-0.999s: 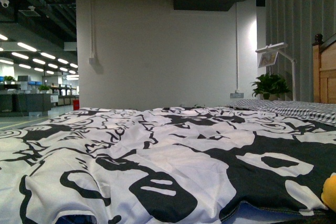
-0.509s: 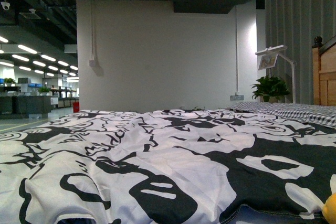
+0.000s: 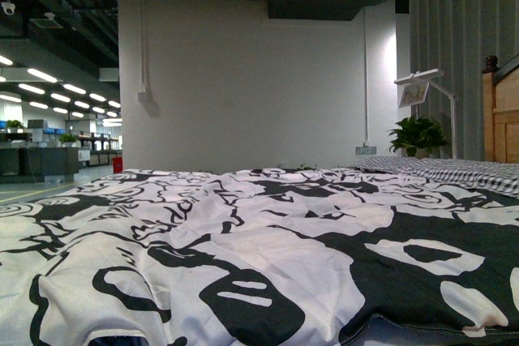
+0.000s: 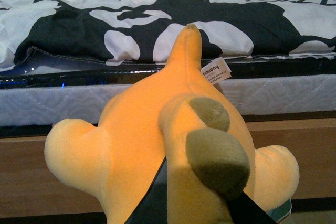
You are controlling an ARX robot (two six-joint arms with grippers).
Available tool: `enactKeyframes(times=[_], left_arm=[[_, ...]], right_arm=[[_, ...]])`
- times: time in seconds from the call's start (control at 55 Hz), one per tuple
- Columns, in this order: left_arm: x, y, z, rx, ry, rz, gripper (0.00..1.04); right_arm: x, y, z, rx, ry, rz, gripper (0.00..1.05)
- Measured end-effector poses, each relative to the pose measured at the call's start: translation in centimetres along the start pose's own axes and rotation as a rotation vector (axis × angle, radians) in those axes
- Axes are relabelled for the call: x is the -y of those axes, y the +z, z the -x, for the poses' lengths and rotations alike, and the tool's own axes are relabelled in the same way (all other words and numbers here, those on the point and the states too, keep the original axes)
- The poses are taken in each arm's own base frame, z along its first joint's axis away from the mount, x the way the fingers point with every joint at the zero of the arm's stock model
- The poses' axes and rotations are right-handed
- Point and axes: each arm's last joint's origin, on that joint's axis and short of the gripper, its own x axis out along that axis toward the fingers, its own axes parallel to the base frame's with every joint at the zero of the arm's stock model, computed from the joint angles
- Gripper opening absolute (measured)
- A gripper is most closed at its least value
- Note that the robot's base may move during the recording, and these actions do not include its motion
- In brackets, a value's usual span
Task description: Put away toys
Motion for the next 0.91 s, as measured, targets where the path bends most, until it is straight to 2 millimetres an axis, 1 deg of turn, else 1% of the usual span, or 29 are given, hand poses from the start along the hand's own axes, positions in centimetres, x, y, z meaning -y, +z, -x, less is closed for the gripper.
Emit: enactKeyframes(times=[0.055, 0.127, 0.909], left_arm=[[0.0, 0.0, 0.0, 0.0, 0.0, 0.0, 0.98], [0.0, 0.0, 0.0, 0.0, 0.0, 0.0, 0.98], [-0.02, 0.0, 0.0, 0.0, 0.005, 0.0, 0.98]], right_arm=[[0.0, -0.77, 0.65, -0.023, 0.003, 0.0, 0.07], [0.0, -0.62, 0.95, 0.003, 0.002, 0.0, 0.07], [-0.05, -0.54, 1.03, 0.013, 0.012, 0.0, 0.07]])
